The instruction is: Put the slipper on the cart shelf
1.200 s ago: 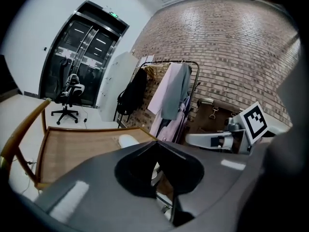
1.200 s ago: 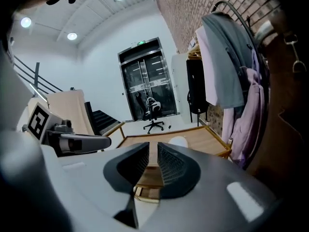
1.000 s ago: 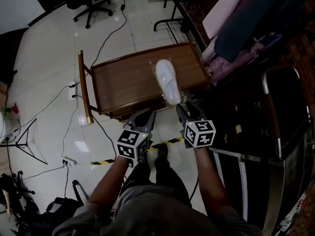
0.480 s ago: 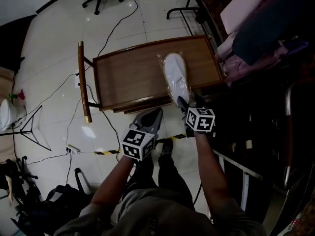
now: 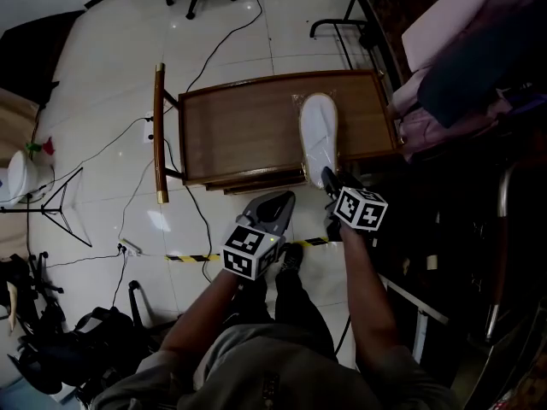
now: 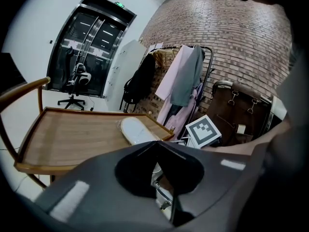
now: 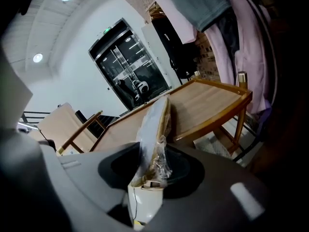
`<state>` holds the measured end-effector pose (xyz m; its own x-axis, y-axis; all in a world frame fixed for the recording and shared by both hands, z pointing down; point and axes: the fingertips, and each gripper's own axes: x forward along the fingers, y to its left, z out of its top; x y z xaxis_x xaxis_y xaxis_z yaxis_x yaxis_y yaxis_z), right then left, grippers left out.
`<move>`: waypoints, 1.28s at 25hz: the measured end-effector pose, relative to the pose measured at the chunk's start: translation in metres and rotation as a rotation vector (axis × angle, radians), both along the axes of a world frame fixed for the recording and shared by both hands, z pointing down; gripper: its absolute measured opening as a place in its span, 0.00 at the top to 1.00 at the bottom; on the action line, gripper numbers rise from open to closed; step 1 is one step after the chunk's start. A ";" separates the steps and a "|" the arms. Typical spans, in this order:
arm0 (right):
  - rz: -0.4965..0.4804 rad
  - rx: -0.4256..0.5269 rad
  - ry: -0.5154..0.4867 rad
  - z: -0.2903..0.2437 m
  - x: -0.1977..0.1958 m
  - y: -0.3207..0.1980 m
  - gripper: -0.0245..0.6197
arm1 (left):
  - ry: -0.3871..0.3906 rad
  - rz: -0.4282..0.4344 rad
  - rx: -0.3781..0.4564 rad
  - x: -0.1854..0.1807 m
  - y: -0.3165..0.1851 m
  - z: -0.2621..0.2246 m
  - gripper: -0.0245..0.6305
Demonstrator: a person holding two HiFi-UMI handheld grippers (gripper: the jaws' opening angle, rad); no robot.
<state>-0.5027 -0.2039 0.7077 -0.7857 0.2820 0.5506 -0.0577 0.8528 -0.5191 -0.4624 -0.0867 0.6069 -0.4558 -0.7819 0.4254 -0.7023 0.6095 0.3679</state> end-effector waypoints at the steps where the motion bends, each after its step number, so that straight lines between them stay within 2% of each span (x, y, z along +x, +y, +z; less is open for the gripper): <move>1: 0.000 0.006 -0.015 -0.006 0.000 -0.001 0.79 | 0.000 0.000 0.000 0.001 -0.002 -0.002 0.95; 5: -0.008 0.040 -0.064 -0.032 0.007 -0.002 0.86 | -0.016 0.006 0.004 0.006 -0.007 -0.014 0.95; 13: -0.008 0.070 -0.132 -0.081 0.038 -0.006 0.87 | -0.110 0.050 0.017 0.017 -0.014 -0.054 0.95; 17: 0.030 0.095 -0.177 -0.114 0.063 -0.010 0.87 | -0.142 0.098 0.040 0.027 -0.017 -0.073 0.95; 23: 0.127 0.155 -0.216 -0.160 0.127 -0.001 0.87 | -0.160 0.226 0.078 0.066 -0.015 -0.096 0.95; 27: 0.219 0.212 -0.237 -0.186 0.186 0.007 0.87 | -0.181 0.345 0.104 0.100 -0.011 -0.111 0.95; 32: 0.333 0.271 -0.233 -0.206 0.259 0.022 0.87 | -0.162 0.477 0.139 0.150 -0.008 -0.118 0.95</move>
